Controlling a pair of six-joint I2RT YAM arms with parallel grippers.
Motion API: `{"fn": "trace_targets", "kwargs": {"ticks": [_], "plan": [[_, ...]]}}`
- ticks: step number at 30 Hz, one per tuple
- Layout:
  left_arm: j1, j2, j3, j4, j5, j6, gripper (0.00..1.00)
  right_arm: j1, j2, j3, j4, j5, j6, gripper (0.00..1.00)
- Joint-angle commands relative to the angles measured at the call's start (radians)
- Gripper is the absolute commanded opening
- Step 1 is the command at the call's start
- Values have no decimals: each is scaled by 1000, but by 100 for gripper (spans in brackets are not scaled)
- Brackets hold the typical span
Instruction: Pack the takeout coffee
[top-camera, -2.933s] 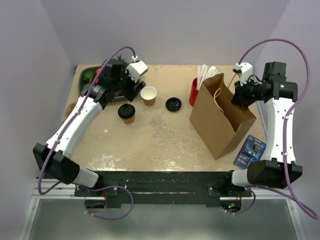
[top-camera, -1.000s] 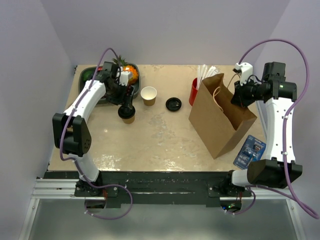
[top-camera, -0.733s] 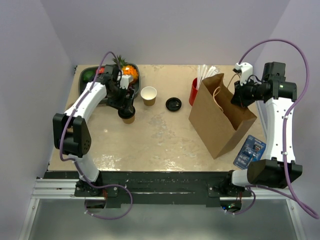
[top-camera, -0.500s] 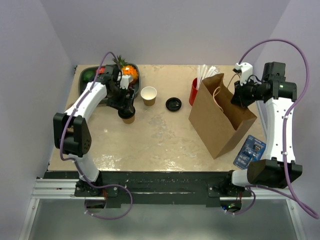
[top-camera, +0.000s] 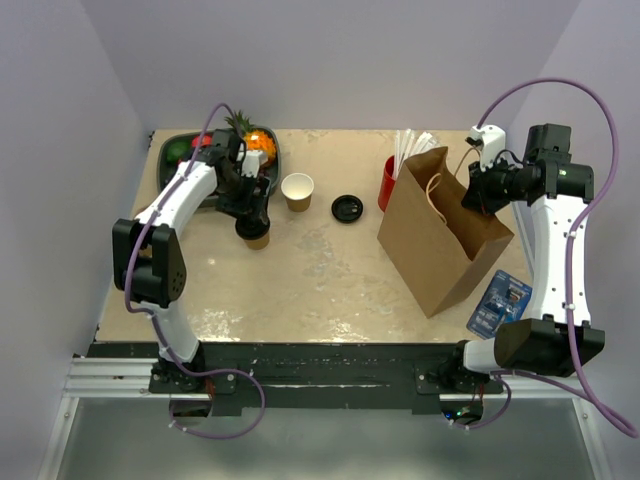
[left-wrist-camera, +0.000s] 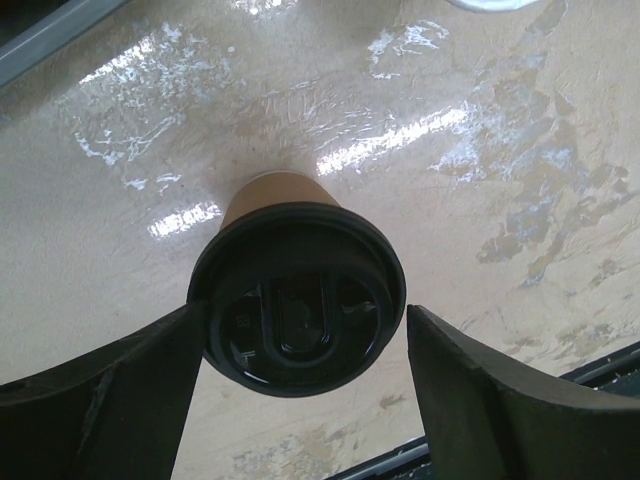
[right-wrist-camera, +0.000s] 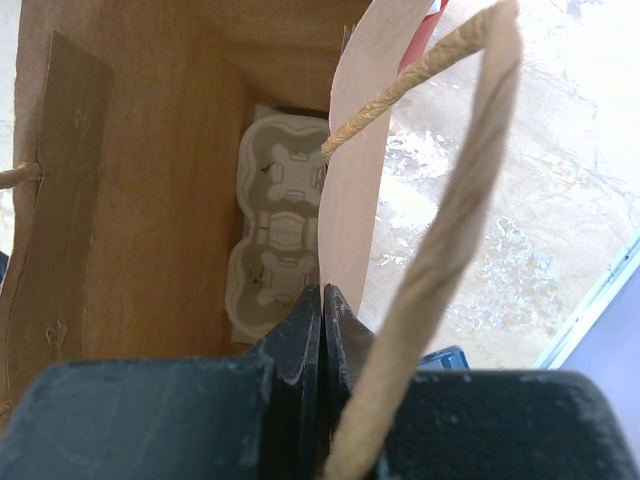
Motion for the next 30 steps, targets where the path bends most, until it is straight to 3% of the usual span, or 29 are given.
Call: {"fn": "trace_targets", "kwargs": {"ticks": [1, 23, 28, 30], "plan": [[-2, 17, 32, 3, 14, -17, 84, 0, 3, 2, 0, -4, 12, 0], [-35, -39, -20, -19, -64, 115, 78, -1, 21, 4, 6, -15, 12, 0], [-50, -55, -32, -28, -84, 132, 65, 0, 21, 4, 6, -15, 9, 0], [-50, -70, -41, -35, -86, 136, 54, 0, 16, -1, 6, -18, 7, 0]]}}
